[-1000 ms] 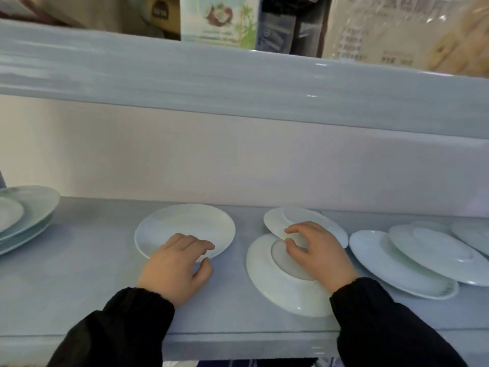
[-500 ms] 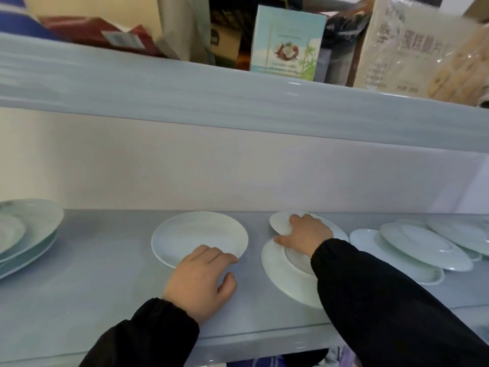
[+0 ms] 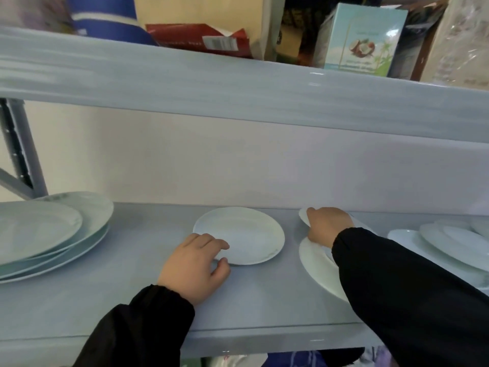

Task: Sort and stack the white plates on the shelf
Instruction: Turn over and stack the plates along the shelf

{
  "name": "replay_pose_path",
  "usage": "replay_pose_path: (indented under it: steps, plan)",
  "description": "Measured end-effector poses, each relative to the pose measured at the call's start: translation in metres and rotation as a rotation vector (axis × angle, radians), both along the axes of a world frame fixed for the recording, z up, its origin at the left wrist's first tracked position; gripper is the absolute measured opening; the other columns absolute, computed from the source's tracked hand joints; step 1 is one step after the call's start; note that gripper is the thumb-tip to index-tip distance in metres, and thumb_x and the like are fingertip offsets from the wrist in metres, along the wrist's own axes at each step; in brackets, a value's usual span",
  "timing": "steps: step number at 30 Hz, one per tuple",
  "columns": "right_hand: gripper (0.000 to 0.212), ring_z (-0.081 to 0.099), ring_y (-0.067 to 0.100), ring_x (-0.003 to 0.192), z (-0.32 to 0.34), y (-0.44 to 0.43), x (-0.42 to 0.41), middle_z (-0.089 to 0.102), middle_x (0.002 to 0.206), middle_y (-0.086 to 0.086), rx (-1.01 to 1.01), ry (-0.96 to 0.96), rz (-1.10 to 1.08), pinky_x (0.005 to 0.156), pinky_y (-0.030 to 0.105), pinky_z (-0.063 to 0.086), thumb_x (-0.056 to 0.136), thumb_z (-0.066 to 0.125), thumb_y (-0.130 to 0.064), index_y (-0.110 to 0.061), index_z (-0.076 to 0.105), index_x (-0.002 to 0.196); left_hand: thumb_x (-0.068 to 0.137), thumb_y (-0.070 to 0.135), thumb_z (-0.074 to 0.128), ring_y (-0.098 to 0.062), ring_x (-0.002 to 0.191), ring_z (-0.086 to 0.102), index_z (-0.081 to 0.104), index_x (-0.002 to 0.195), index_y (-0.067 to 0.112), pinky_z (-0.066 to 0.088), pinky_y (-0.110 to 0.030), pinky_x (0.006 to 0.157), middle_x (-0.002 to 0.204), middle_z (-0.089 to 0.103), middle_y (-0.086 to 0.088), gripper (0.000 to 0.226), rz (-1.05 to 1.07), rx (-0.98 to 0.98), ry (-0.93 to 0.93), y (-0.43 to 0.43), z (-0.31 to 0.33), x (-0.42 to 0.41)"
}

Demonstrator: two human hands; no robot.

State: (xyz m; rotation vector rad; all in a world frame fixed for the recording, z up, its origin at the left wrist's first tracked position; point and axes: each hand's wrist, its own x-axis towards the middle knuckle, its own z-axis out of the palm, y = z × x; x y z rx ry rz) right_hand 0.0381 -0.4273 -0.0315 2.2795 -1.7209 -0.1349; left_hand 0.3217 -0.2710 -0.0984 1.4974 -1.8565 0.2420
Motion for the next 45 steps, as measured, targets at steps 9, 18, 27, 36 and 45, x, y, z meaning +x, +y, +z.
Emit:
replay_pose_path:
  steps: [9,18,27,36,45]
  plan:
    - [0.066,0.055,0.029,0.096,0.016,0.011,-0.012,0.053,0.115,0.009,-0.207,-0.071,0.018,0.077,0.037,0.049,0.087,0.04,0.002,-0.023,0.037,0.148,0.078,0.044,0.043,-0.015,0.091,0.057,0.07,0.101,0.026,0.047,-0.028,0.076,0.09,0.062,0.014,0.04,0.098,0.0,0.089,0.006,0.0,0.035]
    - [0.044,0.06,0.018,0.104,0.059,0.042,0.014,0.066,0.117,-0.007,-0.491,-1.339,0.157,0.089,0.029,0.047,0.094,0.039,-0.008,-0.027,0.059,0.128,0.077,0.044,0.042,-0.013,0.091,0.056,0.07,0.102,0.026,0.043,-0.025,0.079,0.089,0.061,0.015,0.042,0.099,-0.011,0.178,0.005,-0.001,0.034]
    - [0.043,0.07,0.026,0.097,-0.011,0.059,0.067,0.074,0.102,0.002,0.118,-2.202,-0.063,0.088,0.045,0.058,0.091,0.043,0.007,-0.027,0.069,0.098,0.077,0.045,0.041,-0.01,0.091,0.056,0.069,0.103,0.028,0.042,-0.023,0.074,0.089,0.058,0.019,0.042,0.104,0.004,0.165,0.01,-0.001,0.032]
    - [0.047,0.068,0.026,0.104,-0.045,0.046,0.07,0.071,0.112,0.003,0.148,-2.017,-0.125,0.09,0.045,0.057,0.084,0.04,0.005,-0.03,0.064,0.104,0.078,0.046,0.04,-0.007,0.095,0.054,0.069,0.105,0.028,0.04,-0.017,0.077,0.094,0.059,0.019,0.043,0.095,0.027,0.16,0.006,-0.003,0.031]
    - [0.075,0.03,0.017,0.145,-0.05,0.048,0.064,0.032,0.158,0.003,-0.072,-1.367,-0.006,0.113,0.023,0.025,0.086,0.035,0.012,-0.02,0.035,0.154,0.077,0.044,0.041,-0.003,0.093,0.052,0.068,0.105,0.03,0.04,-0.015,0.073,0.094,0.058,0.023,0.041,0.102,0.024,0.147,0.004,-0.004,0.032]
